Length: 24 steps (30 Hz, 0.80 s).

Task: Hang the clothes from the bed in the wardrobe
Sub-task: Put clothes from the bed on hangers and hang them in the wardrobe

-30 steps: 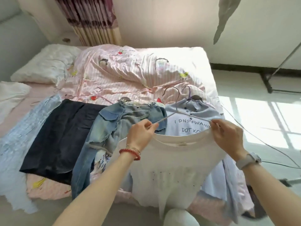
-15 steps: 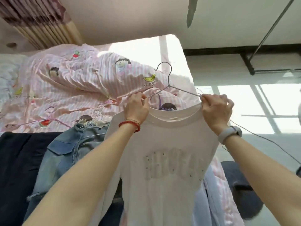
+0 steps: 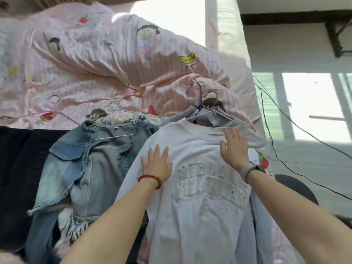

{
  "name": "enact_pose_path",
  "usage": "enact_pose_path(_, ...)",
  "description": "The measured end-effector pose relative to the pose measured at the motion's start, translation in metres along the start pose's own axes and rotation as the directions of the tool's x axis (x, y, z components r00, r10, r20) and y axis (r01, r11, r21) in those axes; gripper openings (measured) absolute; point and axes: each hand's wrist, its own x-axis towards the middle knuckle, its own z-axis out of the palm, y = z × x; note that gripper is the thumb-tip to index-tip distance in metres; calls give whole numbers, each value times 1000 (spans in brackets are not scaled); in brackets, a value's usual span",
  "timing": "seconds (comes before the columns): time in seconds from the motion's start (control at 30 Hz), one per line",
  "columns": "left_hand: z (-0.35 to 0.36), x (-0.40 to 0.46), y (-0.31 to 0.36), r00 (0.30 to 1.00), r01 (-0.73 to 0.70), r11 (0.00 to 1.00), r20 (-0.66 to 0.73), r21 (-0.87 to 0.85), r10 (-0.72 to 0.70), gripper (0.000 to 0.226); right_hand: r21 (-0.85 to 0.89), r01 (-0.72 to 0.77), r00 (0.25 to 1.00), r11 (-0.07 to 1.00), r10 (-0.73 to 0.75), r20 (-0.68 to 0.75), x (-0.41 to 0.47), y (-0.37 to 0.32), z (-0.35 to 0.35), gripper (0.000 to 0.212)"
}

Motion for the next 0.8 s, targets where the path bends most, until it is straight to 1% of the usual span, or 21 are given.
enact_pose_path(0.07,-6,-9,-8,995,-29,1000,-98,-9,28,56,15,45,999,999,-46,17,-15,-20,4,49)
enact_pose_path(0.13,-15,-24,-19,975,-45,999,-220,-12,41,53,33,113,994,993,-113,2,-33,-45,6,47)
enact_pose_path(0.23,-25,-63,-46,934,-28,998,-358,-52,8,51,42,242,970,969,-241,-28,-66,-90,5,46)
enact_pose_path(0.33,-28,-119,-87,865,27,991,-495,-127,-87,47,49,405,914,913,-404,-30,-109,-145,10,43)
enact_pose_path(0.43,-17,-191,-138,765,119,961,-594,-249,-249,42,55,579,815,814,-580,-1,-165,-203,22,39)
enact_pose_path(0.5,-2,-244,-175,702,193,928,-615,-320,-358,38,42,692,721,721,-693,23,-210,-240,35,38)
enact_pose_path(0.6,29,-329,-232,563,311,847,-635,-430,-529,34,26,849,524,527,-848,77,-286,-296,63,37)
enact_pose_path(0.7,69,-421,-284,418,457,692,-552,-559,-722,37,41,947,307,318,-937,169,-373,-346,94,38)
enact_pose_path(0.8,122,-520,-325,222,551,536,-507,-639,-833,38,72,994,63,83,-968,243,-465,-389,129,39)
